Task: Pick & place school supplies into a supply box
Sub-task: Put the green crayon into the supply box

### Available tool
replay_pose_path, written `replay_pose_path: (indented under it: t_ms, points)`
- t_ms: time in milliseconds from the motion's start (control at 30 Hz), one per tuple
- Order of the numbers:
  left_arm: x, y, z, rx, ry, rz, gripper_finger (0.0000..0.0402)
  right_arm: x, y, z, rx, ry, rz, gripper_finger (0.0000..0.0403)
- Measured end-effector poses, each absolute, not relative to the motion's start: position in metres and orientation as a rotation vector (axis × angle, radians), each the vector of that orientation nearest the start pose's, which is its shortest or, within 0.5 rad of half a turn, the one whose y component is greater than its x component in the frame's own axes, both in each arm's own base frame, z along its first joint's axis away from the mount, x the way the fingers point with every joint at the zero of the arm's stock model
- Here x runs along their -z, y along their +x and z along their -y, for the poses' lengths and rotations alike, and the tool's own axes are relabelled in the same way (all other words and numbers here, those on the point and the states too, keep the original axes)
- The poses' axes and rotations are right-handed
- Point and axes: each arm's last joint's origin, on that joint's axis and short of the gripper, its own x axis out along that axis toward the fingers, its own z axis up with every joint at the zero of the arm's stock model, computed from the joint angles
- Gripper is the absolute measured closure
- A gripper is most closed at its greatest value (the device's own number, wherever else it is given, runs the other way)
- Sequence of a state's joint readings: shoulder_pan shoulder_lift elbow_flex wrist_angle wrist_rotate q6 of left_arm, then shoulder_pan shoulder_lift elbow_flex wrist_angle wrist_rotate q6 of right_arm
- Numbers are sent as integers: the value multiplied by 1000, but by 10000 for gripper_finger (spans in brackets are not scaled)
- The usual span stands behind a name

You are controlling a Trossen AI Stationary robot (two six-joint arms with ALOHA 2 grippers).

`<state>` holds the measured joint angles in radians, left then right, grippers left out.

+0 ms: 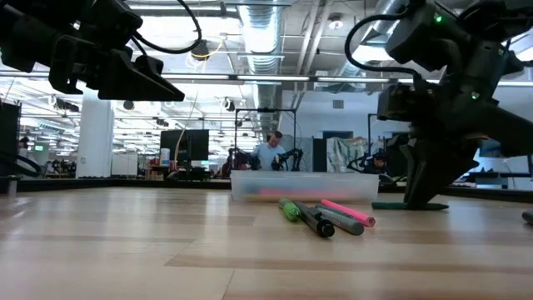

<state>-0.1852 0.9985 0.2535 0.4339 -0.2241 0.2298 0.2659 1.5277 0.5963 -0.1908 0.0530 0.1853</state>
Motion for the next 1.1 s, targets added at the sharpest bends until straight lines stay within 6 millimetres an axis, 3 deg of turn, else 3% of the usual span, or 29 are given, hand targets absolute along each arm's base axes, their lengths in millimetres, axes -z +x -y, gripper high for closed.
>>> replay_pose_path:
  t_ms: [333,500,633,800,1100]
  points:
    - [-174,187,28,-3,292,-313,249,-143,255,-86,-243,-127,-1010,402]
    - [-174,187,28,-3,293,-313,249,-162,269,-89,-200,-267,-914,401]
    - [-174,187,28,-3,292,-313,249,-176,282,-78,-118,-370,-858,401]
    - [-174,187,28,-2,300,-312,249,-186,295,-50,-34,-368,-842,401]
    - [-174,187,28,-2,301,-312,249,-176,304,-6,89,-320,-893,399]
